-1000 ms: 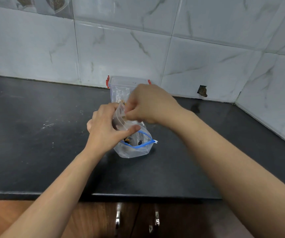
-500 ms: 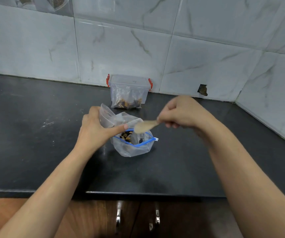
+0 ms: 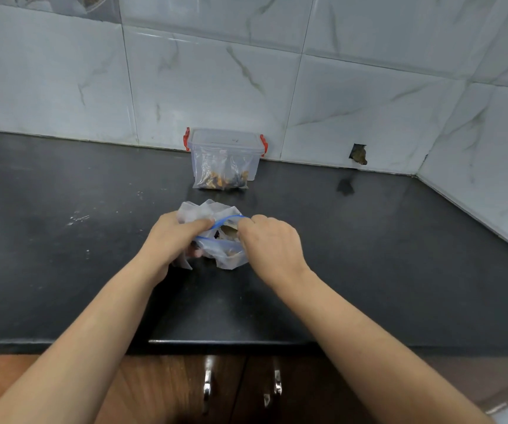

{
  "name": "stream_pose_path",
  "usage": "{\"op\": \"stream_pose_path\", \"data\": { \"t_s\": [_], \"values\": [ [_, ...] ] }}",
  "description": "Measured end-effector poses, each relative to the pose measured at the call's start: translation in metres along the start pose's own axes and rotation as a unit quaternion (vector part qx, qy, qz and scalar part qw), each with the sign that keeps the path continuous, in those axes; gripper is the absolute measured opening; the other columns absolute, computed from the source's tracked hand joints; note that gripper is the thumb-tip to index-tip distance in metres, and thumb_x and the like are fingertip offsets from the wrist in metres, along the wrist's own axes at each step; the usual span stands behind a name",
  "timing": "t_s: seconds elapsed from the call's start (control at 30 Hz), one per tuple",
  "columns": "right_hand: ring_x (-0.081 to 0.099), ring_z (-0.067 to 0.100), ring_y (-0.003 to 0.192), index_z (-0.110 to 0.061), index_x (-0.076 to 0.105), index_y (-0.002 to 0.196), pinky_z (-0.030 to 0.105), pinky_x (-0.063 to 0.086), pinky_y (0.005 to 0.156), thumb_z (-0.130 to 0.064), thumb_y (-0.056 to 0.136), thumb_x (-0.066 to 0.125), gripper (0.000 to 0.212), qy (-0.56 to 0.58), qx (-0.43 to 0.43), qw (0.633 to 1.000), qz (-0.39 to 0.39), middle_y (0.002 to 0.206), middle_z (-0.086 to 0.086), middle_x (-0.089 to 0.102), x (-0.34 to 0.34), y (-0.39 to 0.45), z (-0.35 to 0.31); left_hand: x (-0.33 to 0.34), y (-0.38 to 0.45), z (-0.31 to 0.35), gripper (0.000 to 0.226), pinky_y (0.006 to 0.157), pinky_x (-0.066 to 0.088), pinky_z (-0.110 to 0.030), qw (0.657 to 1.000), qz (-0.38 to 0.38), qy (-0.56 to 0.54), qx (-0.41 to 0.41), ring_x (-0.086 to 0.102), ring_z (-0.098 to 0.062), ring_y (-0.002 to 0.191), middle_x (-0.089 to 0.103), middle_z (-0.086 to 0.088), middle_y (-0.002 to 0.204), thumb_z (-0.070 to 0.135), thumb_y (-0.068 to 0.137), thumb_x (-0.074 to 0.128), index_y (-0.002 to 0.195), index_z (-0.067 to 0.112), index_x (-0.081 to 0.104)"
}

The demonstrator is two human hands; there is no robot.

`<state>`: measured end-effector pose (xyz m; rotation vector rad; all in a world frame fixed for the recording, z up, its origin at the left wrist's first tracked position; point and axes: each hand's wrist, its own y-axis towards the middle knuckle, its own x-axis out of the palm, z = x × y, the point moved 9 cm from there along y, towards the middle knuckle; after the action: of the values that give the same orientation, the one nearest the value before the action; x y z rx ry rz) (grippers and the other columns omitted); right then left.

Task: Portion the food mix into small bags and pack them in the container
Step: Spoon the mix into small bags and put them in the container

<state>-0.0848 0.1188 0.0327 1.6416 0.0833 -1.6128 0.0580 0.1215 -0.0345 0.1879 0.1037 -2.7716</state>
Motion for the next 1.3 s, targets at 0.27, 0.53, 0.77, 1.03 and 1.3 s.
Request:
{"op": "stream_pose_path", "data": {
  "t_s": [0.27, 0.53, 0.77, 1.03, 1.3],
  "values": [
    [0.065, 0.029, 0.084, -0.013, 0.067, 0.097, 0.032, 0.045, 0.064, -0.023, 0.092, 0.051, 0.02, 0.148, 0.135, 0.976, -0.088, 0.09, 0.007, 0.07, 0.029, 0.003, 0.024, 0.003, 0.004, -0.003, 0.02, 0.054, 0.047, -0.03, 1.0, 0.003, -0.006, -0.011, 0.059, -0.027, 0.066, 0.065, -0.009, 0.071, 0.025, 0.09, 0.06, 0.082, 0.008, 0.068],
    [0.064, 0.029, 0.084, -0.013, 0.069, 0.083, 0.034, 0.051, 0.07, -0.015, 0.087, 0.054, 0.016, 0.227, 0.171, 0.95, -0.131, 0.089, 0.006, 0.072, 0.046, -0.01, 0.023, 0.012, 0.002, -0.001, 0.018, 0.051, 0.052, -0.023, 0.982, 0.009, -0.189, -0.015, 0.066, -0.014, 0.055, 0.069, -0.001, 0.061, 0.012, 0.094, 0.053, 0.083, 0.008, 0.066],
    [0.046, 0.008, 0.038, -0.003, 0.068, 0.079, 0.024, 0.04, 0.044, -0.013, 0.083, 0.062, 0.012, 0.461, 0.343, 0.79, -0.212, 0.054, 0.004, 0.057, 0.076, -0.032, 0.045, 0.016, -0.004, 0.001, 0.016, 0.046, 0.048, -0.019, 0.982, -0.011, -0.189, -0.008, 0.065, -0.011, 0.052, 0.068, 0.001, 0.058, 0.011, 0.094, 0.052, 0.083, 0.009, 0.064],
    [0.029, 0.009, 0.044, -0.008, 0.068, 0.084, 0.016, 0.019, 0.036, -0.012, 0.086, 0.061, 0.008, 0.544, 0.37, 0.723, -0.211, 0.052, -0.001, 0.051, 0.077, -0.046, 0.051, 0.019, -0.006, 0.004, 0.013, 0.052, 0.05, -0.022, 0.984, -0.023, -0.173, 0.014, 0.066, -0.013, 0.057, 0.07, -0.001, 0.064, 0.008, 0.092, 0.055, 0.089, 0.007, 0.067],
    [0.031, 0.004, 0.038, -0.011, 0.069, 0.082, 0.013, 0.019, 0.034, -0.013, 0.088, 0.062, 0.009, 0.561, 0.387, 0.704, -0.201, 0.051, -0.004, 0.053, 0.067, -0.047, 0.071, 0.012, -0.004, 0.003, 0.011, 0.064, 0.049, -0.031, 0.99, -0.015, -0.133, 0.042, 0.066, -0.021, 0.072, 0.071, -0.006, 0.077, 0.015, 0.087, 0.063, 0.093, 0.008, 0.069]
  ]
}}
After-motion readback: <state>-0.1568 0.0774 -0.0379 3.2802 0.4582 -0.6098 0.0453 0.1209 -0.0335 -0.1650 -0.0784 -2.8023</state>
